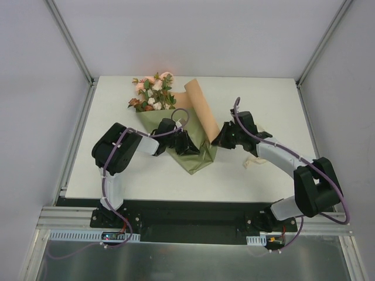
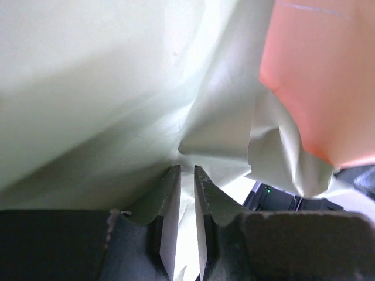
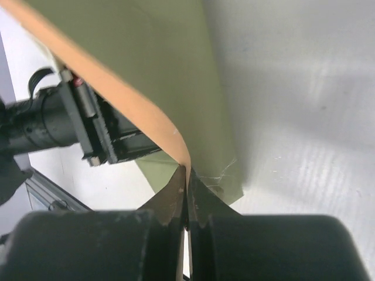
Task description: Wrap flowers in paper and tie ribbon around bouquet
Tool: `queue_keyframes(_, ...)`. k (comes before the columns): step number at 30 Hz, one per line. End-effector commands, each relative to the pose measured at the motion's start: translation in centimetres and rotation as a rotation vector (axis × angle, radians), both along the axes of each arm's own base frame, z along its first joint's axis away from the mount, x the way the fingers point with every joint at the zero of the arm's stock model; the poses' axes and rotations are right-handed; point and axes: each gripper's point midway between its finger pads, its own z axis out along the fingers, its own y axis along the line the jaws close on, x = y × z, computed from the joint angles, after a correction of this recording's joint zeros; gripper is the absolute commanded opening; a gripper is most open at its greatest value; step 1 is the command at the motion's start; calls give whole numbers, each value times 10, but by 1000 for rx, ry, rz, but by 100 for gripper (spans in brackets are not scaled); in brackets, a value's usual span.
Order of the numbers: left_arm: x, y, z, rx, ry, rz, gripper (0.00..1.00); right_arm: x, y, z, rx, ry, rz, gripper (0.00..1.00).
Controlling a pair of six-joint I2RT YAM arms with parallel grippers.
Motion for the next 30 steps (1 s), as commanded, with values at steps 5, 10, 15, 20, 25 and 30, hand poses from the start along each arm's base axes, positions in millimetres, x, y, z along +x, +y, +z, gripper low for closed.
queue_keyframes(5,8,-4,24,13,-107,-7,9,27,-26,-2,110,28,-120,1)
queue_keyframes(10,10,-12,30,25,-122,-33,10,37,-36,-12,135,67,-115,3)
queue_keyframes(15,11,-25,26,23,-108,-63,12,37,-33,-12,167,72,-79,3)
queue_keyframes(20,14,-28,7,54,-68,-52,10,35,-29,1,190,31,-55,1)
queue_keyframes(25,11,-24,-11,85,-43,-52,7,33,-24,14,217,14,-38,0)
queue_keyframes(30,7,-18,-22,111,-26,-43,7,27,-5,22,229,1,44,0)
